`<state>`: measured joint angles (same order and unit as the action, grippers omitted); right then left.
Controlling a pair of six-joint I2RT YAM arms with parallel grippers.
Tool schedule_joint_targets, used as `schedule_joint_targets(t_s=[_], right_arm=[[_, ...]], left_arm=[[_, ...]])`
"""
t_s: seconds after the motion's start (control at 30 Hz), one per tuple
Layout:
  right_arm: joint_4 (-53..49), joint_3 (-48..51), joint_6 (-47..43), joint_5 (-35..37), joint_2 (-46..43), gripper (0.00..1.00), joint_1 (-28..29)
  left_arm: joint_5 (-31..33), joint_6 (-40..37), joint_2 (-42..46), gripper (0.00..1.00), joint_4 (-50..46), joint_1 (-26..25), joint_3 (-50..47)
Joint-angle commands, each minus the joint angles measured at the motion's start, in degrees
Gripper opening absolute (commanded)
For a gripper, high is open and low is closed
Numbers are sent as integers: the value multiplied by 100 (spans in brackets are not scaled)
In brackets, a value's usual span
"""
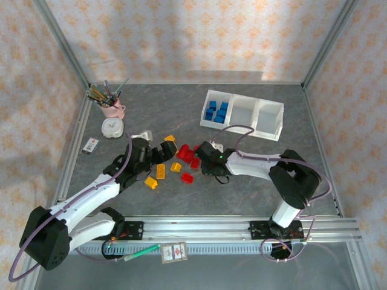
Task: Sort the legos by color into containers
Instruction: Pick up the lego from the center of the table, then place the lego in the container.
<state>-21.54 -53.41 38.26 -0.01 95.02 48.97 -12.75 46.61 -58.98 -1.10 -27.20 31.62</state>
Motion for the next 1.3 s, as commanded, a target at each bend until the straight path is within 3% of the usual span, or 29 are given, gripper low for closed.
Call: schedule_joint_targets(t_s=[0.0,0.33,0.7,0.9,1.0,1.2,1.27], right_arm=[[-271,-223,-181,291,-441,29,-199],[-211,-573,-910,353,-842,29,-1660],[146,-1891,-1557,460,296,29,-2977],[268,-2584,-1928,420,1159,30,-3326],[103,-3005,-2037,513,1548,36,-3368],[58,-3195,-2161,588,1516,50,-3387],[11,-3148,-2155,595,1403,51,-3381]], left_arm=[[-163,-47,-96,99,110,42,304],[-97,94,-701,99,514,-423,632],[-122,119,-1451,99,937,-603,1183],[-188,137,-1872,99,1171,-602,1507],[-253,95,-2031,99,1209,-602,1636],[-206,42,-2109,99,1104,-593,1759],[-204,32,-2107,99,1103,-585,1780]])
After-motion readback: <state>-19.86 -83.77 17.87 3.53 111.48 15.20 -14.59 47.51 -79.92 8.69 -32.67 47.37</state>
